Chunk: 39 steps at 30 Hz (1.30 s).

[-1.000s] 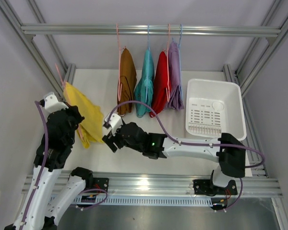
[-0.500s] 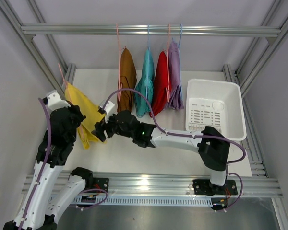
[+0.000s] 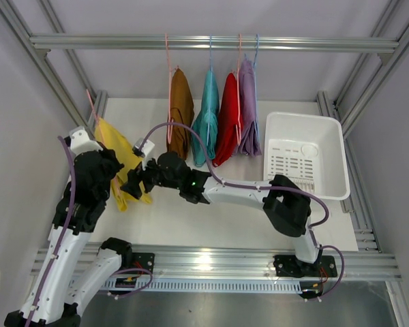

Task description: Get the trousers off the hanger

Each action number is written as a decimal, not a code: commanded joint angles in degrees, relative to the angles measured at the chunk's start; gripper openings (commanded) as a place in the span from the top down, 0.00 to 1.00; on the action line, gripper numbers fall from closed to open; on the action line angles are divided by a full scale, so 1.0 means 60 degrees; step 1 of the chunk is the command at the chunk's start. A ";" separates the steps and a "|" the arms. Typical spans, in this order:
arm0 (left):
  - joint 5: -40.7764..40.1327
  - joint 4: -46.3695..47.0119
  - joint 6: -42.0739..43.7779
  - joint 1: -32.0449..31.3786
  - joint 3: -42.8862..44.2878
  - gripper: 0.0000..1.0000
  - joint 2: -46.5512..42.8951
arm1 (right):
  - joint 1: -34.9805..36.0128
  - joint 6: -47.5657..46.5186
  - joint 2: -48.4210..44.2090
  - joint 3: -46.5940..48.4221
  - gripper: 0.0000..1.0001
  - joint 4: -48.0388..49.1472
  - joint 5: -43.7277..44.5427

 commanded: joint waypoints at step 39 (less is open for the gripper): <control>0.0717 0.0875 -0.0093 -0.0092 0.0306 1.00 0.0094 | -0.0287 -0.0258 0.2411 0.2475 0.41 0.1741 0.2022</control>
